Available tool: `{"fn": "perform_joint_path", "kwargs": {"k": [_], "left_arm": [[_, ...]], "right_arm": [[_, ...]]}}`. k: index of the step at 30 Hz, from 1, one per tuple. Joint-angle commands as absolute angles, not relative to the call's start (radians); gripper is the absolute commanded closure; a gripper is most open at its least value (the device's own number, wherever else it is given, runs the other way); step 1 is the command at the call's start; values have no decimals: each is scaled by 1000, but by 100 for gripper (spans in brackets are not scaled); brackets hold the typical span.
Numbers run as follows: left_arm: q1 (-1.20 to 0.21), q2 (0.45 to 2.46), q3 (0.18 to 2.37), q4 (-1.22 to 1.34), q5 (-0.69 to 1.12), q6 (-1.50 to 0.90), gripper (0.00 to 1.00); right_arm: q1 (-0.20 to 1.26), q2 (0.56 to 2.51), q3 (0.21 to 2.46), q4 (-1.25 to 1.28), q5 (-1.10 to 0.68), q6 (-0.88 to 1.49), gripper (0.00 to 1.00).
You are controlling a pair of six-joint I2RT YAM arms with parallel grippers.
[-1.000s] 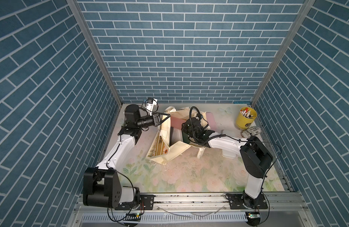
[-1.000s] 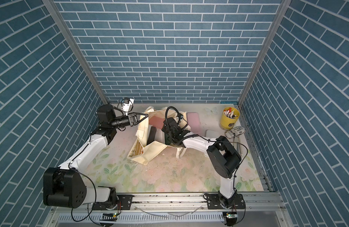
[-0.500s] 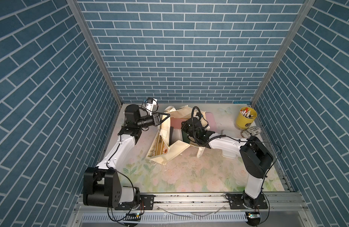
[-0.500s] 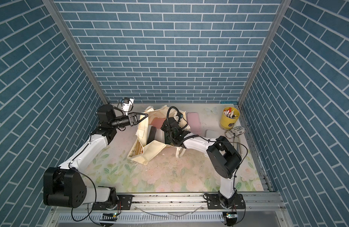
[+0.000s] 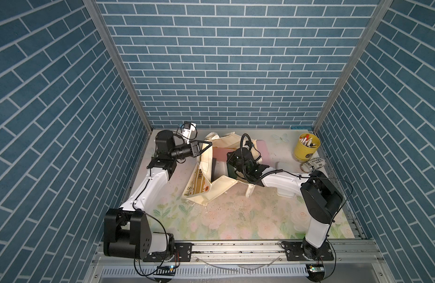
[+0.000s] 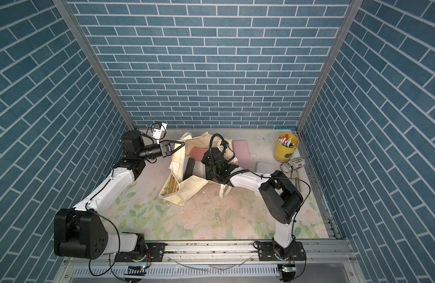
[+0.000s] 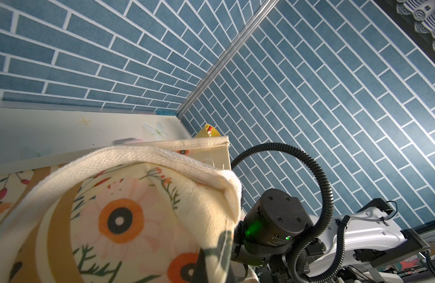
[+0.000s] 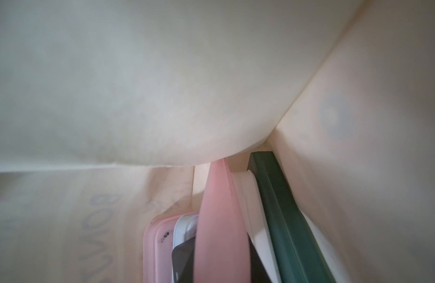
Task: Take out the pencil case from the canvas bag
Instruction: Pick up the pencil case from the canvas bag.
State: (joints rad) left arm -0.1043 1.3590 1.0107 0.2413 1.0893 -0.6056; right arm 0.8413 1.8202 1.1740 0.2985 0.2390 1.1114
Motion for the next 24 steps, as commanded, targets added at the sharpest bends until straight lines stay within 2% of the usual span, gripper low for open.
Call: {"fn": "perform_joint_path", "kwargs": {"k": [1, 24], "left_arm": [[-114, 1364, 1022, 281, 1143, -602, 100], [-114, 1367, 1026, 271, 1118, -600, 100]], "right_arm": [[833, 1766, 1130, 300, 287, 1045, 91], [887, 1619, 1023, 508, 380, 850, 96]]}}
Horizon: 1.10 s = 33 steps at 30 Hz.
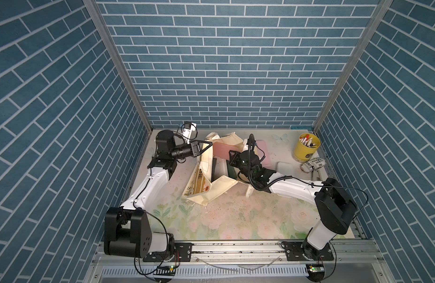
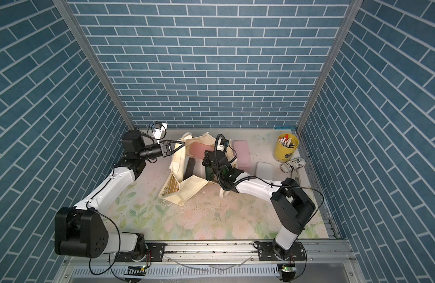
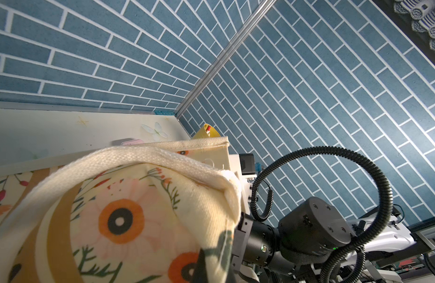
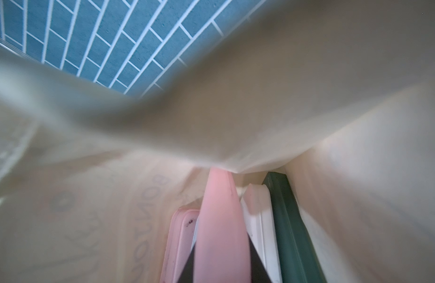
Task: Take out the pencil case from the canvas bag
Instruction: Pick up the pencil case from the canvas bag.
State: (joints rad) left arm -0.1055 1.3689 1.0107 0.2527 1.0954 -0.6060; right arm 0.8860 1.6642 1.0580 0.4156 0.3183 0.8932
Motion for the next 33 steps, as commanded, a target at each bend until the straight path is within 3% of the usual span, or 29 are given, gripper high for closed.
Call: {"fn": "perform_joint_path", "kwargs": {"k": [1, 33], "left_arm": [[-114, 1367, 1026, 271, 1118, -600, 100], [-114, 1389, 1069, 170, 1032, -546, 100]], "right_arm": [[890, 1613, 1019, 513, 382, 847, 97], [928, 1433, 842, 838, 348, 587, 100]]}}
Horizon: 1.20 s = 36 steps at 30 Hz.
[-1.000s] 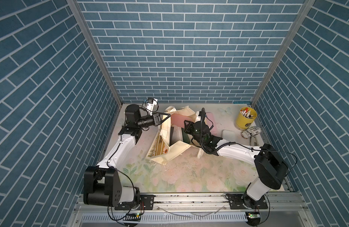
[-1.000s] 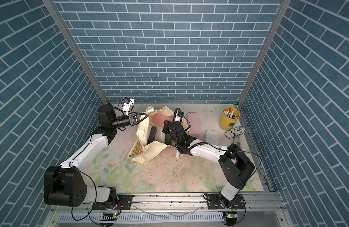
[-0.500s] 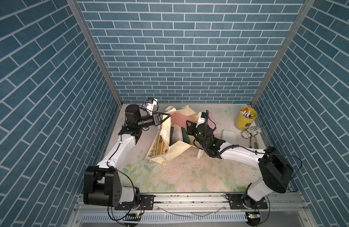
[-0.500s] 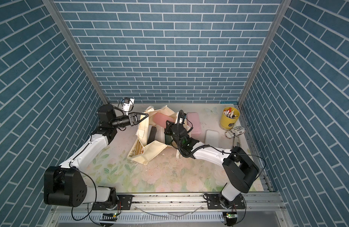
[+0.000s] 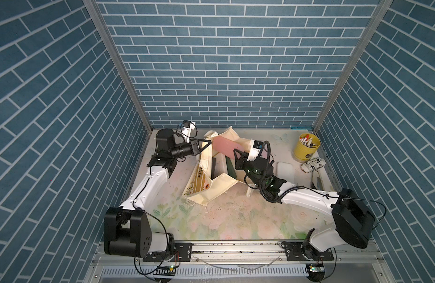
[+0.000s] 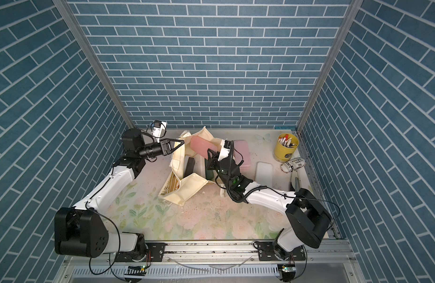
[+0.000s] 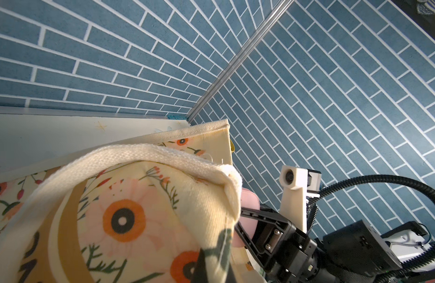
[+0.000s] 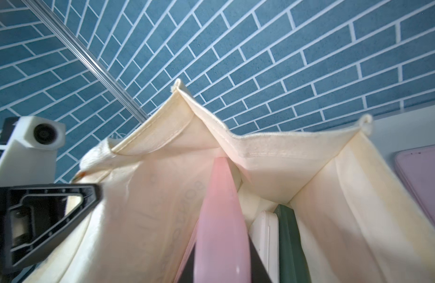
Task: Take out the pencil case from the canvas bag
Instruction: Pick up the pencil case from the canvas bag.
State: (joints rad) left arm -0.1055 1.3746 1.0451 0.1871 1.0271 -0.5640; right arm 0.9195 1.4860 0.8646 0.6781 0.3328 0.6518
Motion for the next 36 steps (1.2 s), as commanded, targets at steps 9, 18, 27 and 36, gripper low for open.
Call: {"fn": "perform_joint_path", "kwargs": {"k": [9, 18, 27, 36], "left_arm": [[-113, 1388, 1072, 159, 1021, -543, 100], [-110, 1387, 1075, 147, 1013, -534, 100], [-107, 1393, 1075, 147, 1006, -532, 100], [-107, 1393, 1071, 204, 917, -630, 100]], "right_arm": [[957, 1364, 786, 922, 422, 506, 100], [964, 1279, 781, 925, 483, 449, 100], [963, 1202, 771, 921, 571, 367, 100], [962, 1065, 680, 881, 707, 358, 100]]}}
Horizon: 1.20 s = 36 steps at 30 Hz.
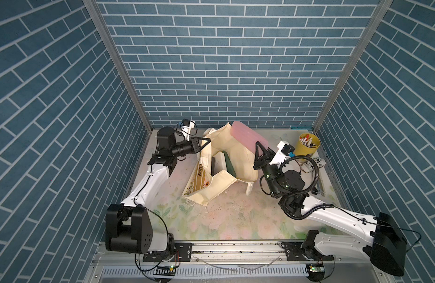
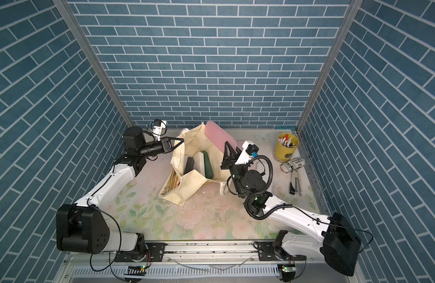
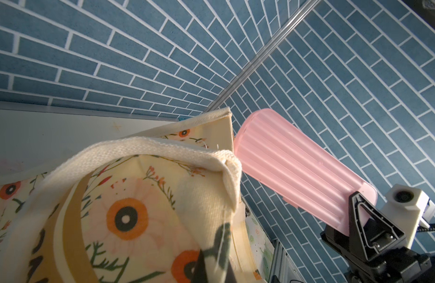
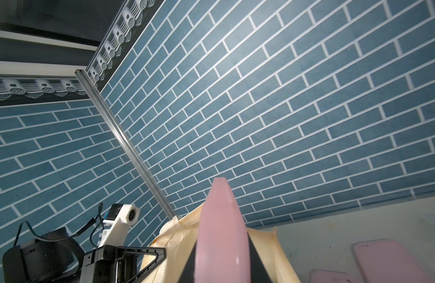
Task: Take out the pencil case from the canvas bag
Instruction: Pick up the pencil case from the canvas bag, then place the pencil case at the center of the board.
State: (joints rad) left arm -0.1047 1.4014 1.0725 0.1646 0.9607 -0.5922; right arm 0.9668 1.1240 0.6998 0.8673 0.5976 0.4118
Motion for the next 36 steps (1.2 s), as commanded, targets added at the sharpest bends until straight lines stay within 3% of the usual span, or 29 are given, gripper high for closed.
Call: {"fn": "perform_joint_path", "kwargs": {"k": [1, 12, 36], "left_arm": [[-107, 1380, 1055, 223, 906, -640, 100], [-107, 1365, 1011, 285, 906, -674, 100], [-107, 1343, 1009, 305, 951, -679, 100]], "right_arm": [[961, 1048, 677, 859, 722, 345, 100], [895, 949, 718, 663, 883, 301, 100], [562, 882, 751, -48, 895, 837, 100]]}}
